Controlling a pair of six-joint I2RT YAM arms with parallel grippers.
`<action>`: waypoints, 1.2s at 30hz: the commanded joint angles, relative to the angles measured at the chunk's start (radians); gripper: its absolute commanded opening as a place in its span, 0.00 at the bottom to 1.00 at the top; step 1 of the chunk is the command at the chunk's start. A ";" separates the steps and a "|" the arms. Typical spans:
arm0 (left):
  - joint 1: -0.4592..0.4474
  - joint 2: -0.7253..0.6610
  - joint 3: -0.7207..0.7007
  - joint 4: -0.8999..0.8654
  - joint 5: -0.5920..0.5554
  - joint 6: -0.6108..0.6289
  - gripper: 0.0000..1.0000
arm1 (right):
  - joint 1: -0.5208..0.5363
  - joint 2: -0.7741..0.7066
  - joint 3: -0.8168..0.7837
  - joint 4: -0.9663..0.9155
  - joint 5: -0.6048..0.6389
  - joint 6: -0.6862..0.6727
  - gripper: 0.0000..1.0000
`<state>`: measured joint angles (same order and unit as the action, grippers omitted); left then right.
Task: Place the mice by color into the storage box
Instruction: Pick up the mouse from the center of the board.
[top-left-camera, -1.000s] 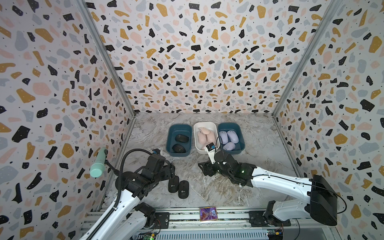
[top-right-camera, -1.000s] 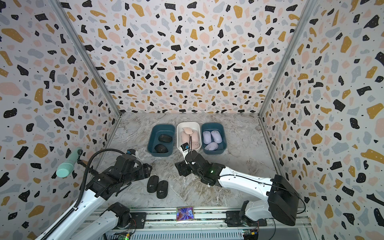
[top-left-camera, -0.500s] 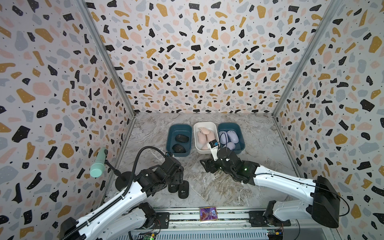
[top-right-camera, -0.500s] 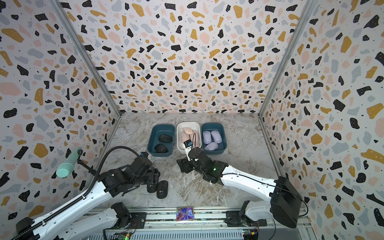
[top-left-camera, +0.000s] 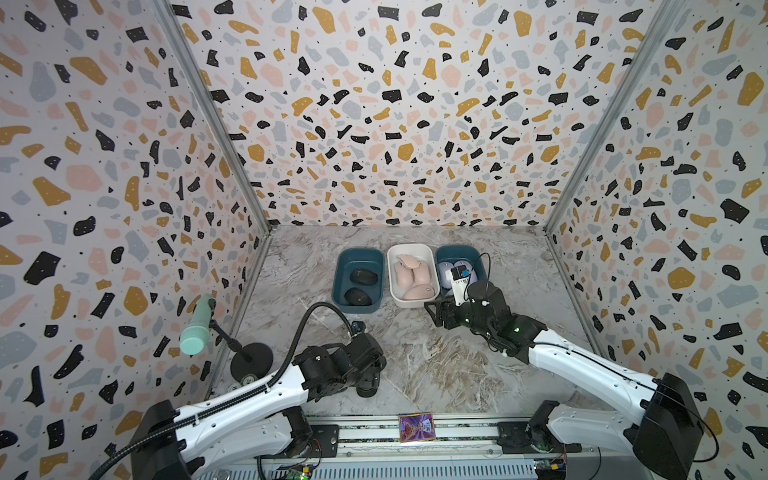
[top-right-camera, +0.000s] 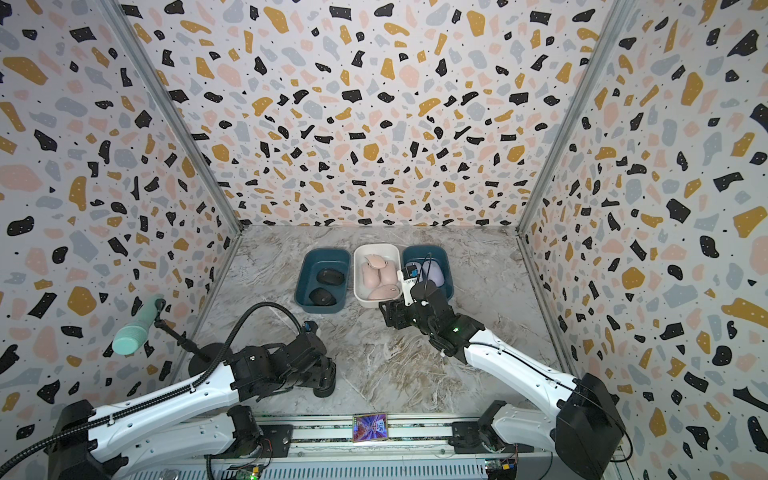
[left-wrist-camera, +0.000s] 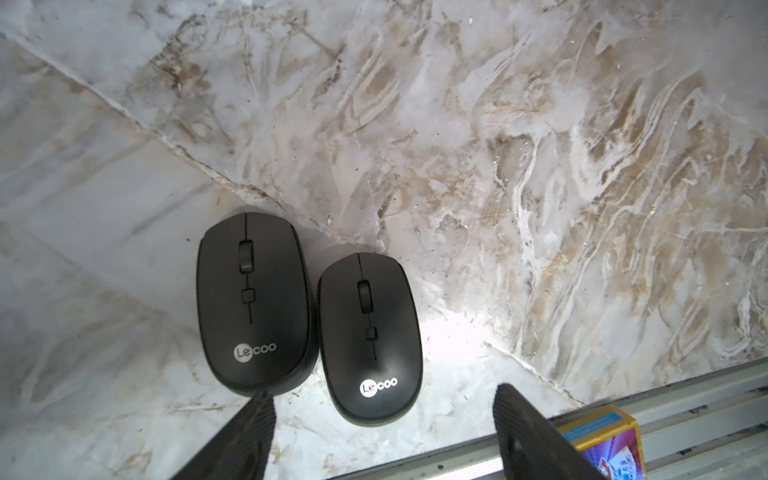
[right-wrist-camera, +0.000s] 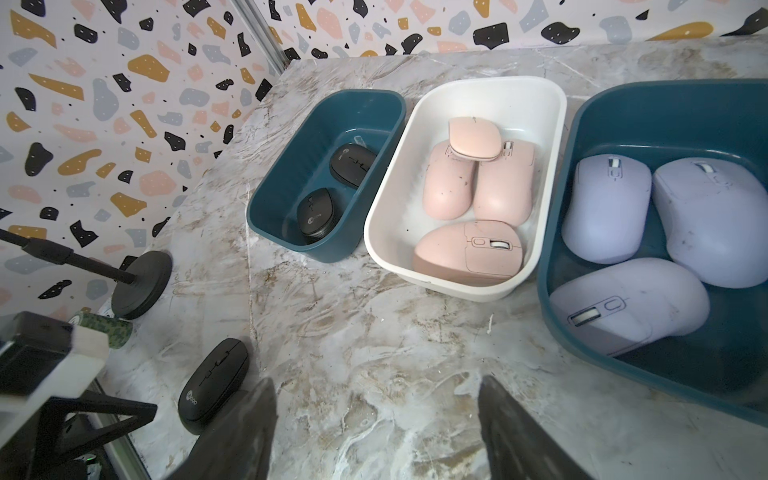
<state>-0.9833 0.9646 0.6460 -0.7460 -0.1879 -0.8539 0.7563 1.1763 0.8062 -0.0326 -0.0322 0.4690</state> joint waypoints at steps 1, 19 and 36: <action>-0.003 -0.012 -0.040 0.079 0.031 -0.057 0.83 | -0.009 -0.021 -0.004 -0.007 -0.029 0.008 0.77; -0.010 0.057 -0.123 0.185 0.078 -0.078 0.83 | -0.031 -0.020 -0.009 -0.010 -0.033 0.020 0.77; -0.010 0.161 -0.133 0.233 0.034 -0.067 0.76 | -0.060 -0.031 -0.028 -0.009 -0.038 0.039 0.77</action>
<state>-0.9894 1.1046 0.5087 -0.5255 -0.1223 -0.9302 0.7040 1.1694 0.7803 -0.0372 -0.0612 0.4973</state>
